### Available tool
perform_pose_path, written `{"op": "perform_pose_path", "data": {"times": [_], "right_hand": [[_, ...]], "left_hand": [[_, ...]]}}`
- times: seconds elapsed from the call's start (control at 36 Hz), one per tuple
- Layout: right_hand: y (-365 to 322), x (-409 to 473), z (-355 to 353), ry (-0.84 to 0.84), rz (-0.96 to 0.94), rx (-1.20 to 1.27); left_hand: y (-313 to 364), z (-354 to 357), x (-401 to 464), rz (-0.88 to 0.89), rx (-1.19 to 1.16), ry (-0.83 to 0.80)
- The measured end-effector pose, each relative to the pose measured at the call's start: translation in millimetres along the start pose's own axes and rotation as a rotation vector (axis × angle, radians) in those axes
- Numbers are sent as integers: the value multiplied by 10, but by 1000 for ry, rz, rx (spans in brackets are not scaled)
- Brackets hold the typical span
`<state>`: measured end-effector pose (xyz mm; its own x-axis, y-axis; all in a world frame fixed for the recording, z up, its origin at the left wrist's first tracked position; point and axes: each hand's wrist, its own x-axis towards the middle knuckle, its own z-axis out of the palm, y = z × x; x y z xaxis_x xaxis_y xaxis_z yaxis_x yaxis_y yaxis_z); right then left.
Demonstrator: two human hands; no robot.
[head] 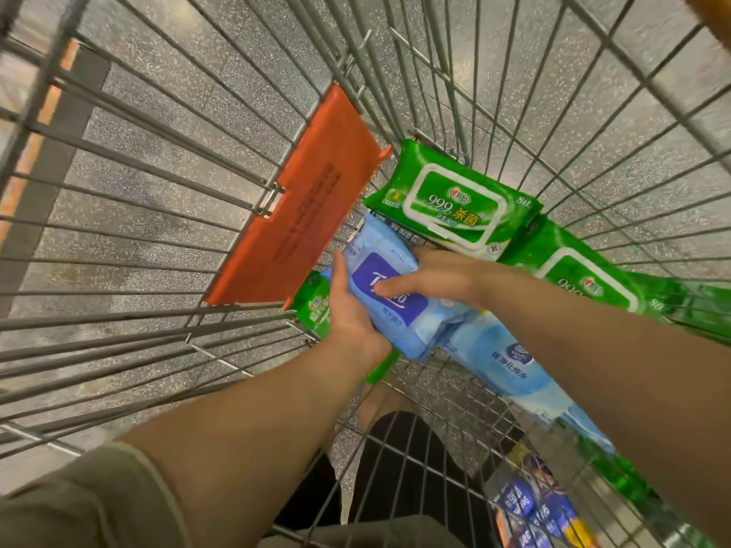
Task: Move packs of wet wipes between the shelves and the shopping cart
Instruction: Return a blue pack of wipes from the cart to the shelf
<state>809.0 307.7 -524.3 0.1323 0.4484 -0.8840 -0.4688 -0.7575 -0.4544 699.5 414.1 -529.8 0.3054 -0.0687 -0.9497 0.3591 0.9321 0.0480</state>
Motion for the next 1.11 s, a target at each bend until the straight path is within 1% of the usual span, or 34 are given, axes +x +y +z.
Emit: {"op": "perform_pose_path", "data": {"times": [0.08, 0.19, 0.39, 0.56, 0.67, 0.75, 0.81, 0.89, 1.0, 1.11], "right_hand": [[46, -11, 32, 0, -19, 80], [93, 17, 51, -7, 5, 216], [33, 74, 77, -23, 20, 298], [-189, -145, 73, -139, 40, 342], [-399, -352, 134, -149, 48, 320], [-514, -539, 182, -122, 21, 289], [-576, -690, 226, -94, -16, 270], [-642, -965, 288, -15, -77, 246], [-751, -1358, 329, 86, -138, 186], [-890, -1797, 347, 211, -180, 263]], "left_hand": [[-8, -73, 32, 15, 12, -21], [-52, -105, 78, 44, 39, 21], [-30, -51, 98, 34, 43, 46], [118, 14, -64, 54, 65, 47], [282, 88, -314, 103, 135, 63], [369, 153, -519, 135, 182, 83], [411, 213, -665, 137, 188, 57], [460, 333, -903, 137, 217, 24], [457, 477, -1197, 200, 281, 18], [420, 719, -1562, 216, 333, -61]]}}
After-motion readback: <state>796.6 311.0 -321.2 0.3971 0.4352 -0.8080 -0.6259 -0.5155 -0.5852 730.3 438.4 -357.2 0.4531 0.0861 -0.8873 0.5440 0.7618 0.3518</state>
